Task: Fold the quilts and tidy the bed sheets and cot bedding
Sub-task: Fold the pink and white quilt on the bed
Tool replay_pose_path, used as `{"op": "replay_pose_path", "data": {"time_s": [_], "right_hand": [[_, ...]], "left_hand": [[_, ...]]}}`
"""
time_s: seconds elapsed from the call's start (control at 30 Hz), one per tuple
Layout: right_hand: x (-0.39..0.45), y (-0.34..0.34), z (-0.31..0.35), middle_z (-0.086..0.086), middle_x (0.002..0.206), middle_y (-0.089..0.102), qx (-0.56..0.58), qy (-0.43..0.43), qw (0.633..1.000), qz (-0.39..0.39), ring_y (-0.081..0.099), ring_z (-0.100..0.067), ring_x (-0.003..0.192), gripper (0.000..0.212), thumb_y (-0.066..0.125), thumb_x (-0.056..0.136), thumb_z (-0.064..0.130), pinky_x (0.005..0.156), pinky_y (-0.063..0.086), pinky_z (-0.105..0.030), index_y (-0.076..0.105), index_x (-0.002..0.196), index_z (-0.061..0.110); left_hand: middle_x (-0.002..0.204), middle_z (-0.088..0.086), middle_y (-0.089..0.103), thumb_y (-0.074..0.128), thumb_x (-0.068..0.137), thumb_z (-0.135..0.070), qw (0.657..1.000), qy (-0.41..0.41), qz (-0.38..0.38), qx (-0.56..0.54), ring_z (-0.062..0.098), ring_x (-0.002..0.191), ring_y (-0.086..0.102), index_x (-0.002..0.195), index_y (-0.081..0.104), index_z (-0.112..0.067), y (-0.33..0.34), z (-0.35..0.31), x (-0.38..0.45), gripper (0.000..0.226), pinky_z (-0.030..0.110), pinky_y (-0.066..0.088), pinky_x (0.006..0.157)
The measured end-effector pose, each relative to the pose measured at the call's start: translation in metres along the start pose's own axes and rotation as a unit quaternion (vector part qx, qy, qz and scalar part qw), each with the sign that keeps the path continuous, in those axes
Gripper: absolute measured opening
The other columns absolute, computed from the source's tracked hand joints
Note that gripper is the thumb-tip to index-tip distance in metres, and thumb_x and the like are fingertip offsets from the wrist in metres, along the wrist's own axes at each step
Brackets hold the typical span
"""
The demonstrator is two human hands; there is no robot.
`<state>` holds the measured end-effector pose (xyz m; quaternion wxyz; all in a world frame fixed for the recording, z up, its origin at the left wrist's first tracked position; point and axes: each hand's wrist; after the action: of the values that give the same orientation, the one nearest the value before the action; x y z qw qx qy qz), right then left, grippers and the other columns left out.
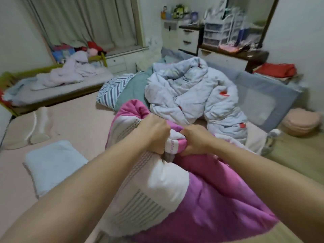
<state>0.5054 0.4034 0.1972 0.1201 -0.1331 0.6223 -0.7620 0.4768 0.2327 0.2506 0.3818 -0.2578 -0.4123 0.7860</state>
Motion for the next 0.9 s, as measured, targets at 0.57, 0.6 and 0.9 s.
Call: {"op": "replay_pose_path", "data": {"time_s": [0.57, 0.6, 0.9], "right_hand": [[-0.192, -0.152, -0.334, 0.004, 0.083, 0.061, -0.146, 0.203, 0.955, -0.160, 0.062, -0.022, 0.080, 0.029, 0.066, 0.070, 0.052, 0.060, 0.028, -0.027, 0.067, 0.078, 0.024], [-0.211, -0.161, -0.363, 0.005, 0.085, 0.061, -0.161, 0.216, 0.952, -0.145, 0.062, -0.022, 0.081, 0.030, 0.065, 0.070, 0.053, 0.060, 0.028, -0.027, 0.068, 0.080, 0.025], [-0.329, -0.189, -0.545, 0.002, 0.085, 0.058, -0.185, 0.334, 0.923, -0.048, 0.061, -0.024, 0.081, 0.029, 0.063, 0.071, 0.049, 0.059, 0.040, -0.030, 0.064, 0.083, 0.023]], "left_hand": [[0.079, -0.001, 0.066, 0.063, 0.064, -0.044, 0.972, 0.115, -0.202, 0.041, 0.018, 0.058, 0.043, 0.062, 0.037, -0.025, -0.207, -0.148, 0.350, 0.032, 0.026, 0.025, 0.051], [0.081, -0.001, 0.066, 0.062, 0.065, -0.045, 0.971, 0.121, -0.203, 0.030, 0.018, 0.058, 0.043, 0.067, 0.042, -0.025, -0.219, -0.168, 0.378, 0.029, 0.026, 0.026, 0.051], [0.082, -0.003, 0.066, 0.064, 0.066, -0.047, 0.940, 0.233, -0.246, -0.023, 0.019, 0.063, 0.047, 0.076, 0.049, -0.025, -0.288, -0.306, 0.575, 0.028, 0.027, 0.028, 0.054]]}}
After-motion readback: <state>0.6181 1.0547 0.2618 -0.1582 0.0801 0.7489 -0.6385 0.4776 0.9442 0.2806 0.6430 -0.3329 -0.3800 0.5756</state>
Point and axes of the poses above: each hand's wrist, its own x-axis towards the middle knuckle, its own y-axis out of the palm, z = x × y
